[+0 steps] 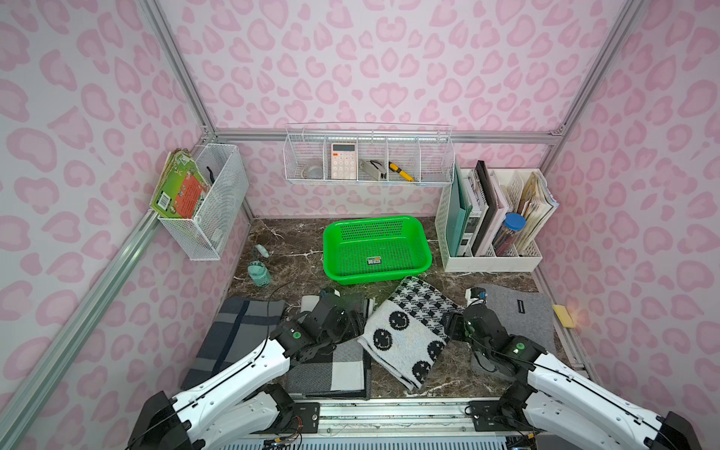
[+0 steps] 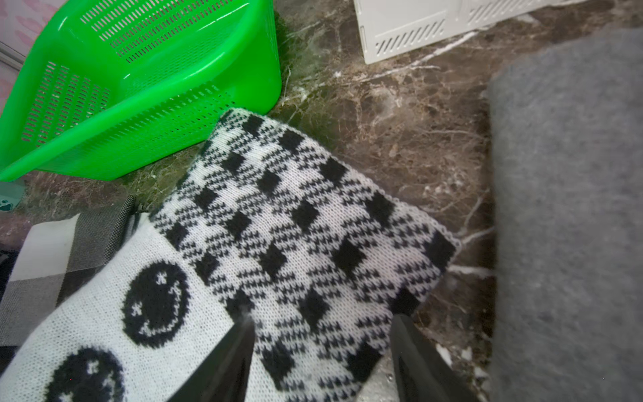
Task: Put the folded scarf in the basket
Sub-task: Adjust the scarf at the center of the board.
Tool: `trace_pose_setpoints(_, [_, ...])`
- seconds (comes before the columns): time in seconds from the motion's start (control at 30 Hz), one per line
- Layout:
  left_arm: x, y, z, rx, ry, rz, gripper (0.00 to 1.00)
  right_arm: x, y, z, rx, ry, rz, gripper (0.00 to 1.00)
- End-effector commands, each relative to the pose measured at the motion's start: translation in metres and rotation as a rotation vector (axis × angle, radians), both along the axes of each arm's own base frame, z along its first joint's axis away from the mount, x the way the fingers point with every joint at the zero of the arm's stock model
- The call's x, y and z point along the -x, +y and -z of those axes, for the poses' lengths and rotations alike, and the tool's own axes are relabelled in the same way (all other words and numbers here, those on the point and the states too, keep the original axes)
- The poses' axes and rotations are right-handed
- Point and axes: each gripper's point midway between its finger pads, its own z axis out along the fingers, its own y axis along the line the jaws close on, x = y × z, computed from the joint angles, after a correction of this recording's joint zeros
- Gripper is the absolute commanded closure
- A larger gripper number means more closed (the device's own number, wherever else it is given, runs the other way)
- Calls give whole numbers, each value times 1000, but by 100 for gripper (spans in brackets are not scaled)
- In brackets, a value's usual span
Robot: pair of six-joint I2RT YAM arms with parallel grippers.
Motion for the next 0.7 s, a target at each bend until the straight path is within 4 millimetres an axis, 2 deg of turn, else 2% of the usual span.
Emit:
trace_pose_setpoints(0.0, [17, -9, 4, 87, 35, -6, 31, -24, 23, -21, 9, -86, -81, 39])
trace_pose_setpoints(0.13, [34, -17, 10, 97, 31, 5, 31, -47, 51, -18, 10, -55, -157, 46])
trace_pose_setpoints(0.27, [44, -22, 25, 105, 49, 0, 30, -65, 71, 9, 31, 17, -193, 47])
trace_pose_setpoints(0.37, [43, -30, 30, 124, 53, 7, 30, -70, 79, 31, 53, 91, -209, 50])
trace_pose_setpoints(0.5, [38, -40, 29, 112, 54, 18, 30, -68, 70, 58, 78, 141, -161, 50])
trace_pose_setpoints(0.67, [28, -50, 40, 78, 86, -13, 32, -46, 36, 82, 99, 206, -30, 54])
